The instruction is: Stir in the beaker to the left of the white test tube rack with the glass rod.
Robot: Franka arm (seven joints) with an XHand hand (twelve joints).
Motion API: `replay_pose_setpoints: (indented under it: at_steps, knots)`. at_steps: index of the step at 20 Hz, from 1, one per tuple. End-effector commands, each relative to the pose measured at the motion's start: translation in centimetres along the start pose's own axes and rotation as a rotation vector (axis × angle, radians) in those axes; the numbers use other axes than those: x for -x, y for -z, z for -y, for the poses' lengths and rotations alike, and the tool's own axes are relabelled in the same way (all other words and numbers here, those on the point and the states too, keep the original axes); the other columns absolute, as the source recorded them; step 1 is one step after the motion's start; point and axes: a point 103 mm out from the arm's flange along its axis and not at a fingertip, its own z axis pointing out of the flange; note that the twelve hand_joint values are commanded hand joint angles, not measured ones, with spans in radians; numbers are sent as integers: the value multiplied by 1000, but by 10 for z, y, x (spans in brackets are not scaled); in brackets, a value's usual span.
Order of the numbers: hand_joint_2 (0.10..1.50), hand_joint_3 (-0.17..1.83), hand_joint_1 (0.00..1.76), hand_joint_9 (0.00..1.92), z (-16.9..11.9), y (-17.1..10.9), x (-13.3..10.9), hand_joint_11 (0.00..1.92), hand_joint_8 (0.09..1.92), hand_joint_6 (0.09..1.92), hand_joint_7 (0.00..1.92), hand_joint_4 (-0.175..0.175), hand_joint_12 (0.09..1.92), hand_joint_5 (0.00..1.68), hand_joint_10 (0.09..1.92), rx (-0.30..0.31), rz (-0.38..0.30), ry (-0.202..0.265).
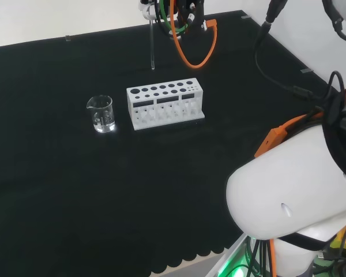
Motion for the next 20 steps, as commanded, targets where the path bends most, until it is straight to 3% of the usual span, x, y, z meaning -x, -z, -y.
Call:
replay_pose_setpoints:
  at_steps: [1, 11, 20]
  knots:
    - [1039, -175, 1334, 1794, 1, 1, 0, 1637, 421, 87, 1463, -175, 454, 1421, 234, -6, 5, 1]
    - [1039, -175, 1334, 1799, 4, 9, -10, 1638, 427, 87, 1461, -175, 454, 1421, 226, -1, -31, -3]
    - [1039, -175, 1334, 1804, -4, 14, -52, 1639, 428, 87, 1461, -175, 455, 1421, 220, -12, -58, 73]
